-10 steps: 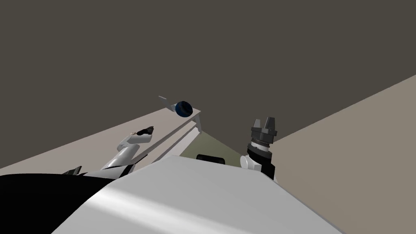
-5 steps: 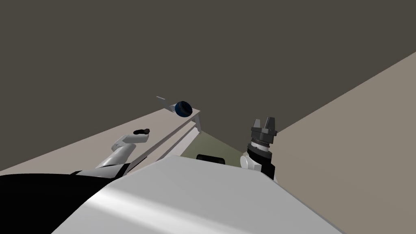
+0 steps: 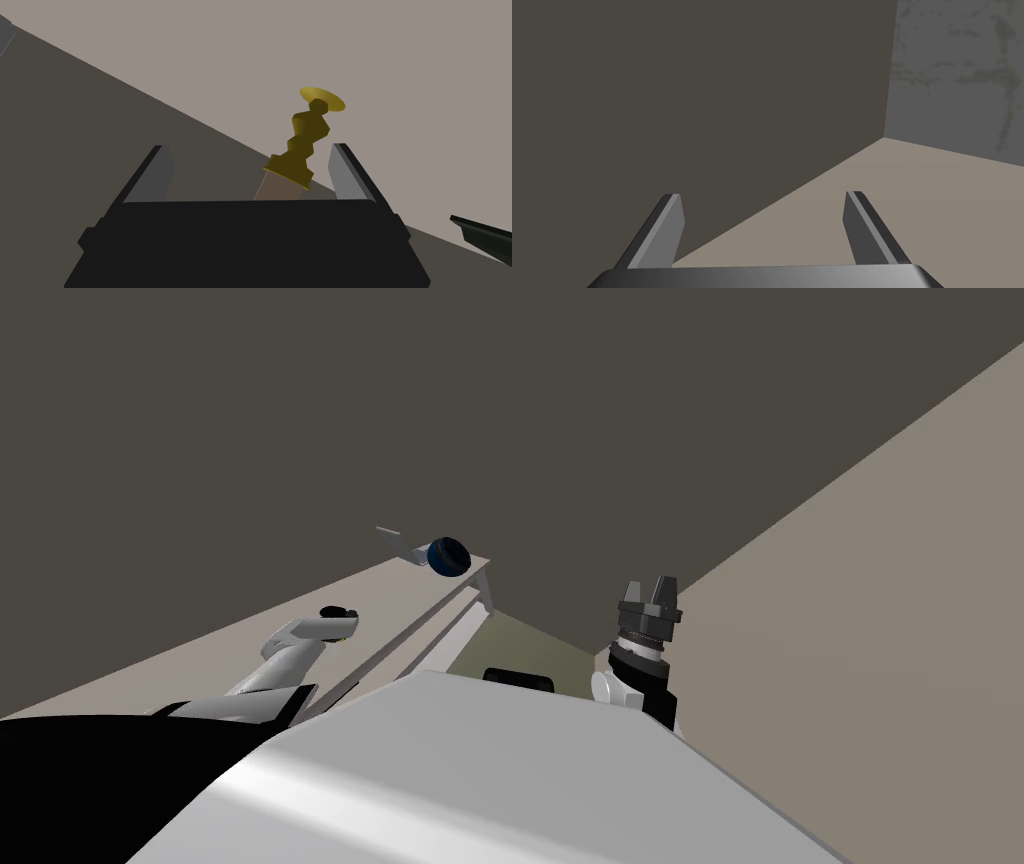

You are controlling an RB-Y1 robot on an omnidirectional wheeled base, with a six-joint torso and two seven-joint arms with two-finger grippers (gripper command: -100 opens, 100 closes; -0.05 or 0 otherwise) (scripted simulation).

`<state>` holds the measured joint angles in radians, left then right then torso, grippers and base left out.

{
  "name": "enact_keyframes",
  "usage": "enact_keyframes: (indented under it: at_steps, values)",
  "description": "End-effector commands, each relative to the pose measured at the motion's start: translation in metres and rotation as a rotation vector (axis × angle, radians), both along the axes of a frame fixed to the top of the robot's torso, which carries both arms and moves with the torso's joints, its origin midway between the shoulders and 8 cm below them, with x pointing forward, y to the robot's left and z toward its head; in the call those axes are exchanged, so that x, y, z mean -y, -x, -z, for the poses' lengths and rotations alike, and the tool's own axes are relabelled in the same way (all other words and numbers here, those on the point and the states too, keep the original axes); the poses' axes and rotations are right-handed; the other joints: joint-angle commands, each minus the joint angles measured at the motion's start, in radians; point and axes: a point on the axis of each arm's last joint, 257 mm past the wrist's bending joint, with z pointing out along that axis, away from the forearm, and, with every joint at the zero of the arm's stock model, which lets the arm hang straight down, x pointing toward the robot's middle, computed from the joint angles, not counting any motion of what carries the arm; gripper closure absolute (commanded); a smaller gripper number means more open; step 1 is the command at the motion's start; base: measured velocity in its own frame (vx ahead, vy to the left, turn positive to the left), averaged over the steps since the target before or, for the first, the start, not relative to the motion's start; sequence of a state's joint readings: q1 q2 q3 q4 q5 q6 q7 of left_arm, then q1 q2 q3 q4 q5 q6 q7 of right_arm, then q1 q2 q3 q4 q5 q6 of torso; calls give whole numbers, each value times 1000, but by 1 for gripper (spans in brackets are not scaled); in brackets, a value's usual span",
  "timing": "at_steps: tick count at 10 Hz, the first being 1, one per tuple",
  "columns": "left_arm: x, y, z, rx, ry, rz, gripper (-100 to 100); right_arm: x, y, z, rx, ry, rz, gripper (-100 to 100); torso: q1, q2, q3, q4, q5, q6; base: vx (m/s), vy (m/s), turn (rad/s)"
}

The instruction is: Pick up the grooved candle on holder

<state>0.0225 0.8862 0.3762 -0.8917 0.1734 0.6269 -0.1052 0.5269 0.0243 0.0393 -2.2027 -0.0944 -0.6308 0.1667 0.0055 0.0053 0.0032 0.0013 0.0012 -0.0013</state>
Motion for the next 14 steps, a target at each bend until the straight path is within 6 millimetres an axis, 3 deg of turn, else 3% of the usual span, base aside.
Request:
enact_keyframes:
  at_steps: [1,5,7,8,9,11,12,14]
  values:
    - [-6,15,0,-43,9,-33,-100,0,0,0,0,0,0,0,0,0,0,0,0,0,-75,72,-125]
    - [-15,36,-3,-98,20,-80,-100,0,0,0,0,0,0,0,-3,-3,-2,-1,0,0,-33,28,-72]
    - [-15,35,-3,-95,19,-77,-100,0,0,0,0,0,0,0,-3,-3,-1,-1,0,0,-21,16,-28]
    - [-15,36,-3,-97,20,-79,0,0,0,0,0,0,0,0,-4,-4,-2,-1,-1,0,0,0,0]
    - [-14,39,6,-99,18,-76,-100,0,0,0,0,0,0,0,-4,-4,-2,-1,-1,0,32,57,19]
    - [-13,41,7,-101,19,-76,-100,0,0,0,0,0,0,0,2,-8,-4,-2,1,0,43,76,9]
    - [-13,41,7,-99,18,-75,100,0,0,0,0,0,0,0,0,-7,-4,-2,0,0,4,8,-1]
    - [-13,41,7,-101,18,-75,100,0,0,0,0,0,0,0,-4,-6,-3,-1,0,0,0,0,0]
